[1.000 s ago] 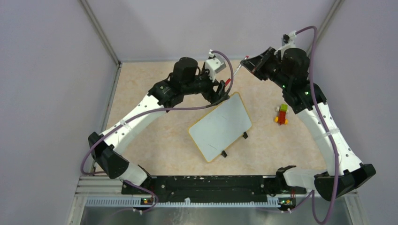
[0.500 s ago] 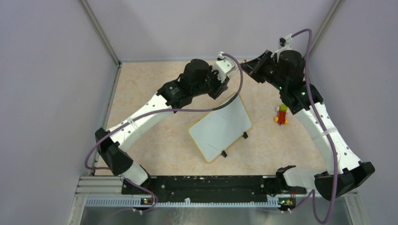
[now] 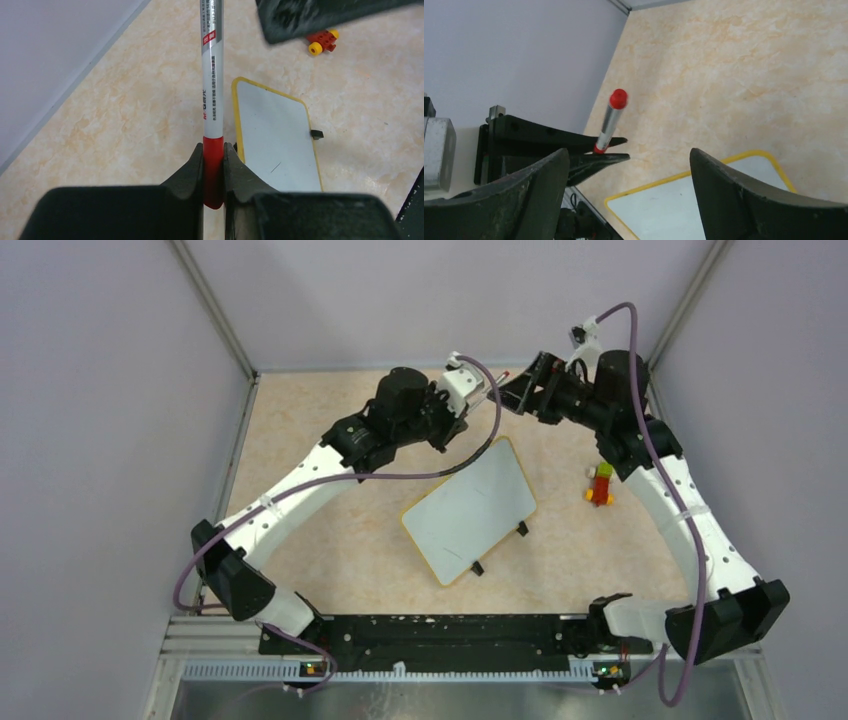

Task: Write a sentence on the whiteboard
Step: Open the whiteboard marker at the center of the board.

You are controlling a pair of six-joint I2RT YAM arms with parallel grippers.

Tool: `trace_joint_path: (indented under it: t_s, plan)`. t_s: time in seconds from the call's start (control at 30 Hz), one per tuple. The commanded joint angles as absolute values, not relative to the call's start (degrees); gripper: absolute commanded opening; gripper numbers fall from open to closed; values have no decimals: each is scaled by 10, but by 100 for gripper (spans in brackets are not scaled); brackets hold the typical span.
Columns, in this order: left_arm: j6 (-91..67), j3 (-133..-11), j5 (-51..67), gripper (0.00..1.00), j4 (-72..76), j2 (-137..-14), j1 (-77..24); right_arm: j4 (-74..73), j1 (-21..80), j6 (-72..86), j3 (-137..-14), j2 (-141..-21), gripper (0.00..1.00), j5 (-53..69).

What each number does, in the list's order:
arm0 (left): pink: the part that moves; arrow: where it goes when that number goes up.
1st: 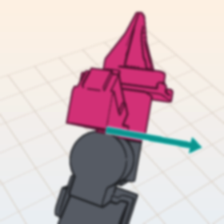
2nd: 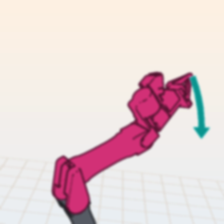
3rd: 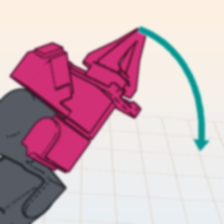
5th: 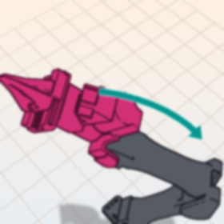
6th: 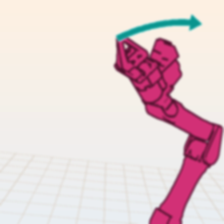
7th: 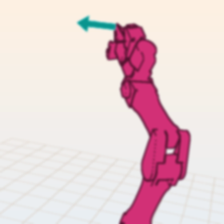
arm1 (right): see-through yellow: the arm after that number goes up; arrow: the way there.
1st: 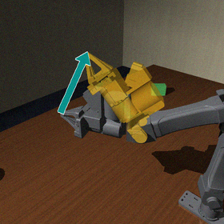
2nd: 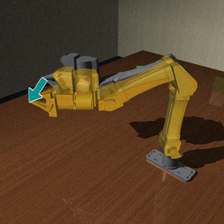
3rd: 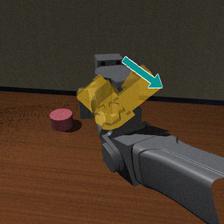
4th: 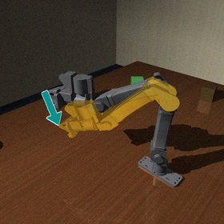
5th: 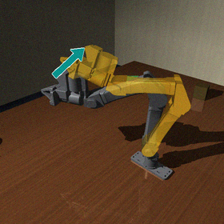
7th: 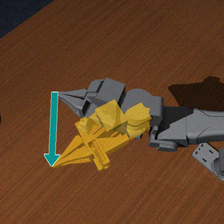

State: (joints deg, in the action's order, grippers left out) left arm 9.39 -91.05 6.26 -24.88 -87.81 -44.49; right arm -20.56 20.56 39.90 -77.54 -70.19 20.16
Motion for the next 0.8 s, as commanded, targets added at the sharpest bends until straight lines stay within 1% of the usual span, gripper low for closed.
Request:
trace_joint_path:
  t_s: [0.0,0.1,0.2,0.3,0.33,0.37,0.4,0.47,0.5,0.63,0.7,0.77]
  plan:
    - [119,-883,127,0,-240,-810,-405,-239,140,283,-826,-730,87,389]
    - [165,-885,173,0,-285,-792,-390,-315,127,209,-863,-753,87,453]
    - [202,-880,178,0,-327,-774,-385,-398,124,143,-908,-785,88,467]
    - [249,-868,214,0,-361,-755,-373,-471,123,56,-941,-829,88,483]
    - [262,-866,218,0,-372,-752,-372,-486,117,25,-951,-843,88,508]
    - [269,-867,218,0,-382,-752,-371,-494,108,6,-959,-856,89,563]
    - [275,-869,220,0,-393,-754,-369,-498,98,-20,-967,-867,92,622]
    - [292,-875,227,0,-417,-760,-367,-502,86,-56,-977,-876,93,732]
    - [299,-876,226,0,-426,-762,-367,-491,86,-46,-972,-871,93,747]
    - [323,-876,233,0,-445,-764,-367,-258,95,141,-865,-803,94,740]
    - [329,-877,246,0,-444,-762,-367,-159,104,217,-818,-774,95,752]
    - [334,-884,260,0,-447,-766,-368,-147,119,239,-812,-775,97,767]
